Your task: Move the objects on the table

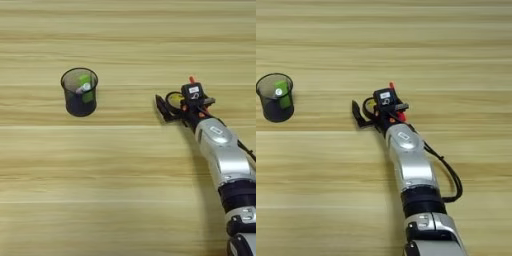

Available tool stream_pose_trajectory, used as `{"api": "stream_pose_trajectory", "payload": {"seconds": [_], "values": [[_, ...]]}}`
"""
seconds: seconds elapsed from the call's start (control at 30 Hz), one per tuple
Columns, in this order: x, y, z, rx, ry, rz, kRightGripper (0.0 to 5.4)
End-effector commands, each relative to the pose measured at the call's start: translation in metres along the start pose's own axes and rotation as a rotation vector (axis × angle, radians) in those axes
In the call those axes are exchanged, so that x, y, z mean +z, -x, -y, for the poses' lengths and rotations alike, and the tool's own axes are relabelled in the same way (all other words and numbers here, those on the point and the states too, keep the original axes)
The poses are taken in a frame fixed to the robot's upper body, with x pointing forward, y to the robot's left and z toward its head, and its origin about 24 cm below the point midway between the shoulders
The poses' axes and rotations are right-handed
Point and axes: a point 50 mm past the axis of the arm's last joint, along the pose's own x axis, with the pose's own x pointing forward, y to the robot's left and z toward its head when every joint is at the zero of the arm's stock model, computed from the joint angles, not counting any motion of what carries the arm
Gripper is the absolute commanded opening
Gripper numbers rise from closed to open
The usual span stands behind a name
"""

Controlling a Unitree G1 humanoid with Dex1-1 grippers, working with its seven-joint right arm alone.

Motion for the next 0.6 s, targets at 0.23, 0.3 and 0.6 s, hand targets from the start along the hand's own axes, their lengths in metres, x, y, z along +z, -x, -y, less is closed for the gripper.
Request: {"api": "stream_pose_trajectory", "payload": {"seconds": [0.23,0.3,0.6], "values": [[0.021,-0.005,0.005,-0.025,-0.022,0.075,5.36],[0.019,-0.006,0.006,-0.024,-0.04,0.065,5.36],[0.013,-0.007,0.009,-0.051,-0.073,0.035,5.36]]}}
